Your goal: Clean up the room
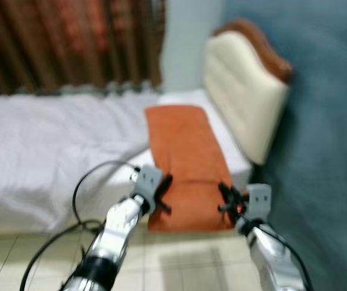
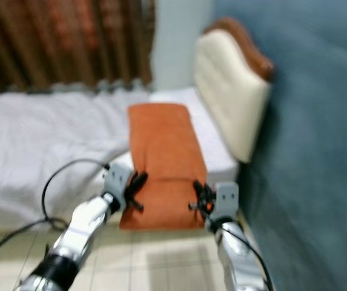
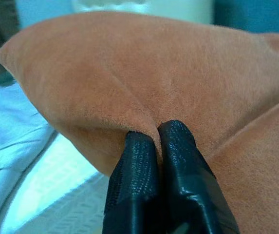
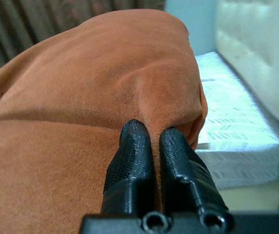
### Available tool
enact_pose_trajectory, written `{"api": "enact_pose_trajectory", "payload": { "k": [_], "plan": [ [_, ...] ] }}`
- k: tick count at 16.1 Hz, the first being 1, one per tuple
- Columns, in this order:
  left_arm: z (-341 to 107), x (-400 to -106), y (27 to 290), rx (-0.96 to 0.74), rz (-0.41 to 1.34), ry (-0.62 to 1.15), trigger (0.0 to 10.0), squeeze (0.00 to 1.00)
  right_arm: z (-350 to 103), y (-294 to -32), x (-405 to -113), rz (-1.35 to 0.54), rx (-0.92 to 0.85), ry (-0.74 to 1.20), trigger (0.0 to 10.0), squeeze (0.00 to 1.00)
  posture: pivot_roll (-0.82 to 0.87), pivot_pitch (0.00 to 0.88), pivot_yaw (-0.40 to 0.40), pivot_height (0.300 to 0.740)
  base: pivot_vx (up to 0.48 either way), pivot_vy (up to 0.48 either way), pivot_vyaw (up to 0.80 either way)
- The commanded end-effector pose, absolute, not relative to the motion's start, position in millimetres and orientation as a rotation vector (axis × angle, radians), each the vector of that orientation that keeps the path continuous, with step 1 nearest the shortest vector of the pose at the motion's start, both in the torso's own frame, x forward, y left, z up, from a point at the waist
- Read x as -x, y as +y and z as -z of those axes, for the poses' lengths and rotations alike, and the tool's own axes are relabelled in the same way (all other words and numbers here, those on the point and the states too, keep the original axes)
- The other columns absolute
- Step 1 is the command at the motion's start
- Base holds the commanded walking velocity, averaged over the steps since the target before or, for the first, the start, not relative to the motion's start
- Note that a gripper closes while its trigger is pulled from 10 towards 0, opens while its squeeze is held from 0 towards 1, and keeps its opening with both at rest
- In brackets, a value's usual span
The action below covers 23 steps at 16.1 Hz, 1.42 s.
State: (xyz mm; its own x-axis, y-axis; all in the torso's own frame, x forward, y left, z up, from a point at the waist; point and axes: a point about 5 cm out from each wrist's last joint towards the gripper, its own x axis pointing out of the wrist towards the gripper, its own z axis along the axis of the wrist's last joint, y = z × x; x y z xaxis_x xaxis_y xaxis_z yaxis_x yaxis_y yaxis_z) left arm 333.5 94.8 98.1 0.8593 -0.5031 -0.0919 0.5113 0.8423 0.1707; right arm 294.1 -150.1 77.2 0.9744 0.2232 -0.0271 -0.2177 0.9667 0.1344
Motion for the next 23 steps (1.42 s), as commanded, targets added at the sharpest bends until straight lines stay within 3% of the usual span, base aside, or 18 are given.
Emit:
{"api": "enact_pose_trajectory", "payload": {
  "k": [1,7,10,23],
  "plan": [
    [-105.1,-338.1,106.6,-0.21,0.501,0.021,10.0,0.0,-90.3,-155.1,-300.2,-0.203,-0.122,-0.021,0.0,0.0,-0.06,0.0,-0.017,0.74,0.431,0.0,0.0],
    [-103.4,-337.8,105.9,-0.216,0.511,0.03,10.0,0.0,-87.0,-157.9,-298.6,-0.191,-0.126,-0.011,0.0,0.0,-0.06,0.0,-0.017,0.74,0.436,0.0,0.0],
    [-105.5,-340.2,106.7,-0.219,0.51,0.027,10.0,0.0,-85.9,-157.0,-299.8,-0.19,-0.12,-0.001,0.0,0.0,-0.06,0.0,-0.016,0.74,0.436,0.0,-0.8],
    [-106.1,-342.1,107.3,-0.216,0.5,0.03,10.0,0.0,-84.5,-152.7,-301.5,-0.216,-0.122,0.001,0.0,0.0,-0.06,0.0,-0.023,0.74,0.438,0.0,0.0]
  ]
}}
